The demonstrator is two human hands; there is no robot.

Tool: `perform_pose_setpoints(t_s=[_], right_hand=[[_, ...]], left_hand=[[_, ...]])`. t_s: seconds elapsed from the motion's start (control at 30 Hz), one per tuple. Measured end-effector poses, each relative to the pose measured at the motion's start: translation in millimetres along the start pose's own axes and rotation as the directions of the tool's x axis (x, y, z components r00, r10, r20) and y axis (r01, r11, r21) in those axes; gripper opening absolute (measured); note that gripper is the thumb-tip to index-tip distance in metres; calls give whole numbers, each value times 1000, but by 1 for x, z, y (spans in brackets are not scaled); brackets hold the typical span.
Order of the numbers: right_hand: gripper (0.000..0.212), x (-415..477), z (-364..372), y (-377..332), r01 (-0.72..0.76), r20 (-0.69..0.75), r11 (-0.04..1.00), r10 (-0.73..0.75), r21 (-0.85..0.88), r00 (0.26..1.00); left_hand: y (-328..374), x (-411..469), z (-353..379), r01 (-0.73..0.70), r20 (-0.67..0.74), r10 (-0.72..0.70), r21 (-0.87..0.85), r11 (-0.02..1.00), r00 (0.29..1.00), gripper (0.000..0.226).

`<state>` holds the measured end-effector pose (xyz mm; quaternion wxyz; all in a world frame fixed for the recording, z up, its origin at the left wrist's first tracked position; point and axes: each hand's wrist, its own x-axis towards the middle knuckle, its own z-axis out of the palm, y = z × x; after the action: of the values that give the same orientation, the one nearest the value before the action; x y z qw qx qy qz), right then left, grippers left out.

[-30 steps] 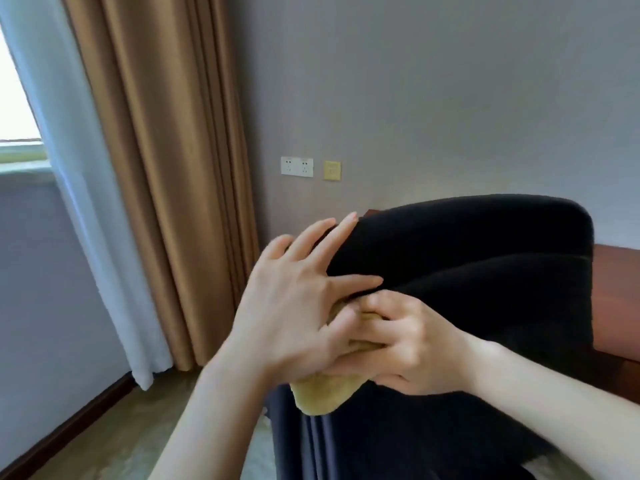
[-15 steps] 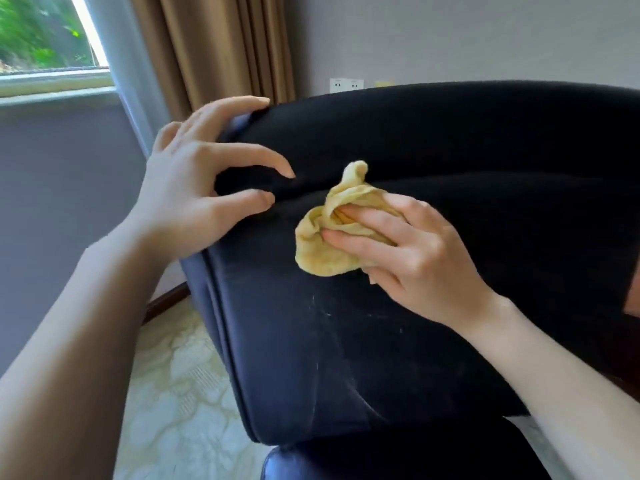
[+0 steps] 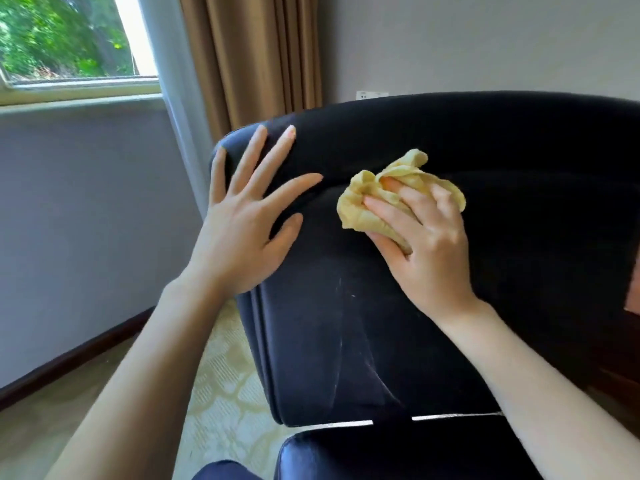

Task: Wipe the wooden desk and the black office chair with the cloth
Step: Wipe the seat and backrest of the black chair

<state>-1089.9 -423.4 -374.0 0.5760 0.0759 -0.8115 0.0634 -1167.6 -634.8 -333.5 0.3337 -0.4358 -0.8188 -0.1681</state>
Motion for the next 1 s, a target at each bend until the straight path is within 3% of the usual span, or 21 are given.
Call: perform_pose_setpoints(t_s=[0.17,0.33,0.57,0.63,0.8,1.0], right_hand=[[23,-31,21,-38,201,84,975,-209,90,974],[19,-71,19,-25,383,129,920,-392,83,911],[27,-107,-4,21,642,239,758,-649,116,722],[27,-100,-6,28,624,211,775,-629,96,748],[26,-49,0,26,450,60,893,-449,-11,891],[22,21,26,-20,332,18,943,-331,-38,943]], left_hand=[[9,-67,29,162,-35,-163,-27,986,986,54],[32,-102,53,261,-32,-265,-95,961,964,61],[46,-113,64,320,-2,-325,-172,932,946,70],[43,-115,63,309,19,-309,-130,942,951,69],[37,-119,59,268,53,-267,-15,963,962,70],[37,-128,63,352,38,-351,-45,935,936,75]])
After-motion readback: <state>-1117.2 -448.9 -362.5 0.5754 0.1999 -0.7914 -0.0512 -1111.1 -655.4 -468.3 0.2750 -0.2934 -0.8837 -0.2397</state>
